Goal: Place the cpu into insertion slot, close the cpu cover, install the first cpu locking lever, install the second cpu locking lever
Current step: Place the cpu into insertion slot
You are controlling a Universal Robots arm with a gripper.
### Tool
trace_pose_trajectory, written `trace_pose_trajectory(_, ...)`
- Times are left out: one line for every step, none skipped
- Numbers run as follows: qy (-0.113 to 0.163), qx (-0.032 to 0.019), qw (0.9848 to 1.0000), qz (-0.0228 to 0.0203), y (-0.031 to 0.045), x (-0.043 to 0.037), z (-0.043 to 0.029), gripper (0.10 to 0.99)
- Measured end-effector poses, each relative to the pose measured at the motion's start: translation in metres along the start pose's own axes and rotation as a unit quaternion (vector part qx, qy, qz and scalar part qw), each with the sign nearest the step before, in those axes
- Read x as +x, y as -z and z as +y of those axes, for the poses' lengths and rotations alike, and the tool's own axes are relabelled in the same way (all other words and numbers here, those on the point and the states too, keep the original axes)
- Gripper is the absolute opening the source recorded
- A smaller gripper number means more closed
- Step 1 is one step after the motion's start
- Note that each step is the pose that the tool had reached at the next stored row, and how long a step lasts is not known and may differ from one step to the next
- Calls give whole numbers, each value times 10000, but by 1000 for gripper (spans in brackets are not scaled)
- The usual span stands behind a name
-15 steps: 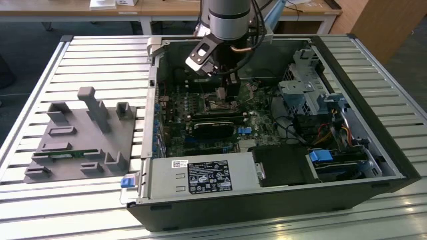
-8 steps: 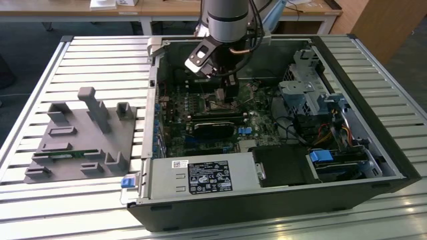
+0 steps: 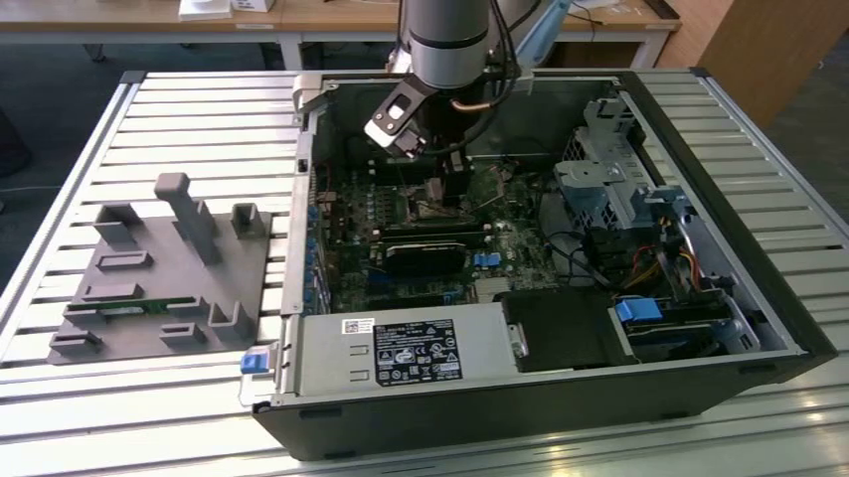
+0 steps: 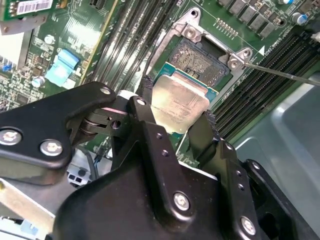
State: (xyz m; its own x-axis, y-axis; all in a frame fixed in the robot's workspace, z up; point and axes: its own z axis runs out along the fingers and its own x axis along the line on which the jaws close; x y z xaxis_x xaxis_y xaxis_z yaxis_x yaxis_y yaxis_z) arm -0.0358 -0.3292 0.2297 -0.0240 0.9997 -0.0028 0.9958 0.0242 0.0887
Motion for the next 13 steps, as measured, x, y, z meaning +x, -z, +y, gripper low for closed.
trace_pose_trajectory(-6,0,10000,0,-11,0,-6,537)
trace_pose_trajectory(-11,0,10000,0,-23,0,-11,537)
trace_pose_trajectory(-14,0,10000,-1,-30,0,-15,537)
trace_pose_trajectory(-14,0,10000,-1,-37,0,-16,537)
trace_pose_trajectory(-14,0,10000,-1,-42,1,-17,537)
trace_pose_trajectory(-13,0,10000,-1,-46,0,-18,537)
trace_pose_trajectory(-14,0,10000,-1,-49,0,-18,537)
trace_pose_trajectory(-14,1,10000,-2,-50,0,-19,537)
trace_pose_trajectory(-14,1,10000,-3,-51,0,-19,537)
trace_pose_trajectory(-14,0,10000,-1,-53,1,-20,537)
trace_pose_trajectory(-14,0,10000,-1,-56,1,-22,537)
trace_pose_trajectory(-15,0,10000,0,-60,1,-26,537)
trace_pose_trajectory(-15,-1,10000,0,-66,1,-34,537)
